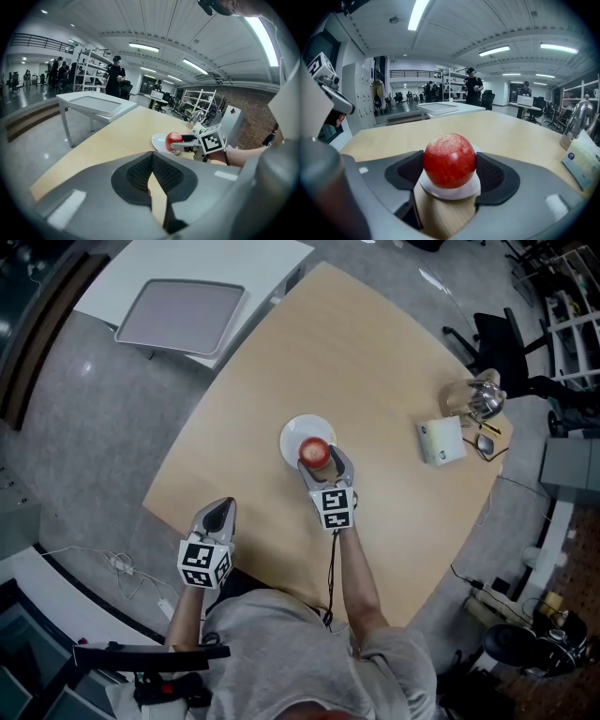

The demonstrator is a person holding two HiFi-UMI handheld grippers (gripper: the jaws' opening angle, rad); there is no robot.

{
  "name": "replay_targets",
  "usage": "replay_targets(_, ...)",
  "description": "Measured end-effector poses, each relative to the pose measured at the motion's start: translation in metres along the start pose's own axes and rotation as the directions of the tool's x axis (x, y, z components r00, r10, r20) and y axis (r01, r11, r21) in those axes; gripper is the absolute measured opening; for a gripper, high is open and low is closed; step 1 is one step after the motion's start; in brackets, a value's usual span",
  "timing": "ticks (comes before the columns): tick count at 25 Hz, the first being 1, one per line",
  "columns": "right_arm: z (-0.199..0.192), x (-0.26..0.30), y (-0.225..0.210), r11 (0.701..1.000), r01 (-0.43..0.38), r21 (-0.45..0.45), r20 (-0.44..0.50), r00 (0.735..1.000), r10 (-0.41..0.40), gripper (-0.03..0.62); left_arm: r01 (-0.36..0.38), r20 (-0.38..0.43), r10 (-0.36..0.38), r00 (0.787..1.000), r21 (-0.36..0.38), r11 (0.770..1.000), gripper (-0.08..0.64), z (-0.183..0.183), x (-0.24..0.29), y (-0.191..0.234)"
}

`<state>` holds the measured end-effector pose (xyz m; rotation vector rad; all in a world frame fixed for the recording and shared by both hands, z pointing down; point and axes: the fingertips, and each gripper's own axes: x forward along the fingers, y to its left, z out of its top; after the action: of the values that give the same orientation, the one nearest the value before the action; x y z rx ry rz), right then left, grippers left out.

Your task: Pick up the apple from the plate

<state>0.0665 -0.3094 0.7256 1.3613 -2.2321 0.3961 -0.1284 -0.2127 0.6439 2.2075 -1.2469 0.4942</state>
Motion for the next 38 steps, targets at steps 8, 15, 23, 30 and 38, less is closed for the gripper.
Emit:
replay_targets(8,0.008,-0.011,-0.002,1.000,0.021,0.013,0.009,1.000,-0.021,0.356,0.005,0.003,-0.005,1.000,0.003,1.000,0.020,0.001,-0.004,-0.001)
replay_targets(15,0.011,-0.028,-0.005,0.998,0.058,0.017,0.025,0.998,-0.059,0.356,0.032,0.018,-0.032,0.999,0.014,0.999,0.020,0.003,-0.008,-0.008)
replay_targets(23,0.016,-0.055,-0.004,0.995,0.093,0.028,0.036,0.995,-0.094,0.356,0.060,0.033,-0.061,0.998,0.028,0.998,0.020,0.004,-0.015,-0.018)
replay_targets(30,0.020,-0.085,-0.003,0.992,0.123,0.030,0.060,0.990,-0.125,0.356,0.086,0.046,-0.088,0.995,0.043,0.995,0.020,0.002,-0.024,-0.034)
replay_targets(38,0.018,-0.118,-0.007,0.985,0.161,0.058,0.078,0.983,-0.165,0.356,0.115,0.052,-0.118,0.992,0.067,0.991,0.020,0.003,-0.029,-0.052)
